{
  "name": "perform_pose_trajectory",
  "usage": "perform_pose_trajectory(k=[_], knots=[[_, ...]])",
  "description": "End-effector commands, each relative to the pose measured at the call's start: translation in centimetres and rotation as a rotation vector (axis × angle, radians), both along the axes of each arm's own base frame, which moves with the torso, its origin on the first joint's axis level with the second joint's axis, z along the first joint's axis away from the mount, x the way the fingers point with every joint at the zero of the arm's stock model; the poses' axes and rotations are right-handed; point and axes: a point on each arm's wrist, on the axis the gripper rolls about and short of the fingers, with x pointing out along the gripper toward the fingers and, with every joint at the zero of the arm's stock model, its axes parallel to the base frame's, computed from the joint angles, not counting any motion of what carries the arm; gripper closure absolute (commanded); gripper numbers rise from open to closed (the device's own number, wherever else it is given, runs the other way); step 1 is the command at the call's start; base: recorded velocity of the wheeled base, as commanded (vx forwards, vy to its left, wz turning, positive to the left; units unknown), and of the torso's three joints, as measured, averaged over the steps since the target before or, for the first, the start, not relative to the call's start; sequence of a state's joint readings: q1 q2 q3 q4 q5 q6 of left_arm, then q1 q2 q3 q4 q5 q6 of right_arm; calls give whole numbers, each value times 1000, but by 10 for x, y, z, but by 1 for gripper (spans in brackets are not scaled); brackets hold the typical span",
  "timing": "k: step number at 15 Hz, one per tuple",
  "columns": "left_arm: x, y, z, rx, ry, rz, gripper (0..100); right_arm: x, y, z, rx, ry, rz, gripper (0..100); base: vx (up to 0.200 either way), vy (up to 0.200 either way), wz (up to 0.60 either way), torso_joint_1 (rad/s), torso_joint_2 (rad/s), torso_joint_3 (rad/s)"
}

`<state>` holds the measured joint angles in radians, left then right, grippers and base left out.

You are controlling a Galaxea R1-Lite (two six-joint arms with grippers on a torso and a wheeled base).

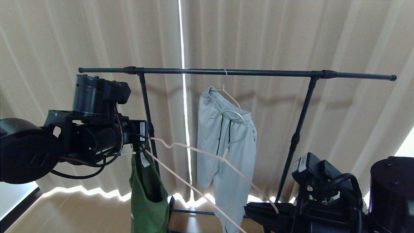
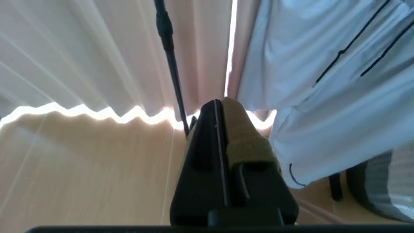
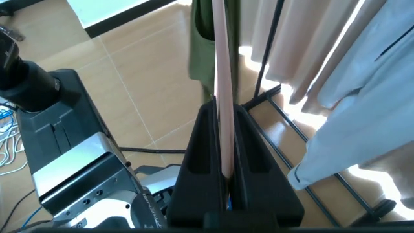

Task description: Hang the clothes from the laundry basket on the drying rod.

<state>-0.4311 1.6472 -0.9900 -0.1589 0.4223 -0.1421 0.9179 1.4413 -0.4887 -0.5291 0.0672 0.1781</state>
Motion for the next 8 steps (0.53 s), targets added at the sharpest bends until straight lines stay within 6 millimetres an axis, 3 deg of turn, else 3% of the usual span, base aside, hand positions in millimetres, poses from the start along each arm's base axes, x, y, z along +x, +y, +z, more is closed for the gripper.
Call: perform_pose_trajectory(k=[1,8], knots=[[0,2,-1,3,1,10,100,0,1,0,0,0,4,100,0,0,0,0,0,0],[0,1,1,13,-5,6,100,-6,2,2,5,-6,28,100,0,0,0,0,0,0]])
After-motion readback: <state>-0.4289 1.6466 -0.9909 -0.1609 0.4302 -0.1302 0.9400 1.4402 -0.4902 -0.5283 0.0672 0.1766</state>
